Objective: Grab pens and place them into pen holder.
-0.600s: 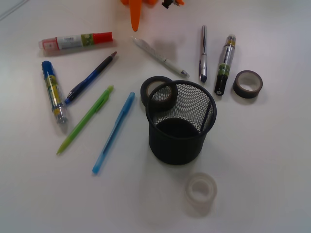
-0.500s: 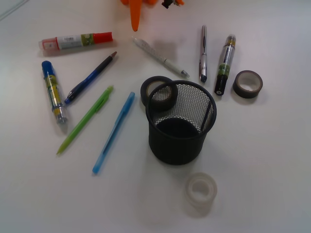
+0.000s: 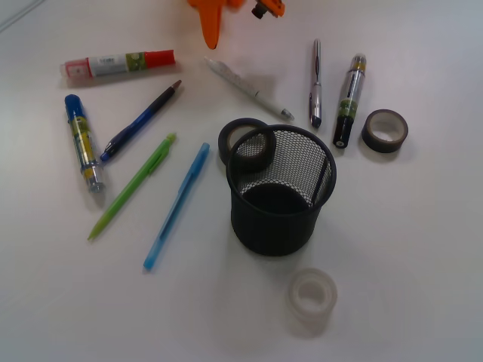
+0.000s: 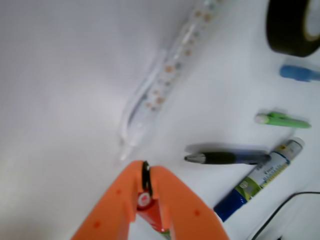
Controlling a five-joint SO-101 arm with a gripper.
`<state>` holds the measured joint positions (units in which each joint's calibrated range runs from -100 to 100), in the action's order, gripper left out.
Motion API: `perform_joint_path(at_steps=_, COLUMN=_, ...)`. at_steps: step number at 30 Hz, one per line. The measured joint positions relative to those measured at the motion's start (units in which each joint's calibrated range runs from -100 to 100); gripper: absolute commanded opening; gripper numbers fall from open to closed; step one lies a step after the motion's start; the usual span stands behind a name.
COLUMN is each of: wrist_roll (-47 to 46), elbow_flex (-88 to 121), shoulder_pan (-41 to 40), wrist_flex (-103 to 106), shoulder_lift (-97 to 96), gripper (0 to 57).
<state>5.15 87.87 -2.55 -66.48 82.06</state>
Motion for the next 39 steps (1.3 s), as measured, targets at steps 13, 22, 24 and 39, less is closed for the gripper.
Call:
perform_joint_path(at_steps=13, wrist_roll=6.6, elbow_flex=-29.1, shoulder_pan=6.1, wrist_flex=14.9, shoulder_lift=-32.5, gripper=3.0)
perform_joint_path(at_steps=22, wrist_roll=22.2, elbow_flex=-52.6, shoulder_pan=10.5, wrist_flex=15.8, shoulder_lift=-63.5, gripper=13.4)
perform_joint_path(at_steps=24, wrist_roll=25.6, elbow_flex=-56.3, shoulder_pan=10.2, wrist_flex=15.8, shoulder_lift=-67.9, gripper=16.6)
perform_joint_path(at_steps=39, wrist_roll=48.5, elbow_flex=-60.9, shoulder_pan=9.8, wrist_flex=7.3, shoulder_lift=-82.3, gripper=17.9)
